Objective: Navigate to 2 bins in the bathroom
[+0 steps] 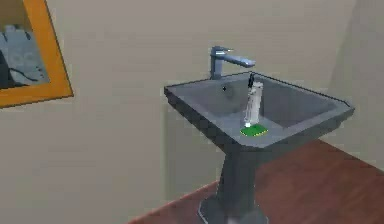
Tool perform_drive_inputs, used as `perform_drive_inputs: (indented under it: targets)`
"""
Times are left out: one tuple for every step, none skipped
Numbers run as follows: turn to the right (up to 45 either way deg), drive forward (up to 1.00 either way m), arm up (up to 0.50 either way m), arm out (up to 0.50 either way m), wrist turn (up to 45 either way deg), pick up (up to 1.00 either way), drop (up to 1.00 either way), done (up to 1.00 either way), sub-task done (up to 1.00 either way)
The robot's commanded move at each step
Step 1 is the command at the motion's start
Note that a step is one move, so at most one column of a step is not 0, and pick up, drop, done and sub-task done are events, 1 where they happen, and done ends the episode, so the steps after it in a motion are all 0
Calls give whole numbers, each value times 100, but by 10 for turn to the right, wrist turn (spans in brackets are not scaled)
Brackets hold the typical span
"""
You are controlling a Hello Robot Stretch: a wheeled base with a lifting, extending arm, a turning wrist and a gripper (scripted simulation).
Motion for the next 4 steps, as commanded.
perform_drive_inputs:
  targets:
    - [450, 0, 0, 0, 0, 0, 0, 0, 0]
    - [330, 0, 0, 0, 0, 0, 0, 0, 0]
    - [0, 100, 0, 0, 0, 0, 0, 0, 0]
    - [0, 100, 0, 0, 0, 0, 0, 0, 0]
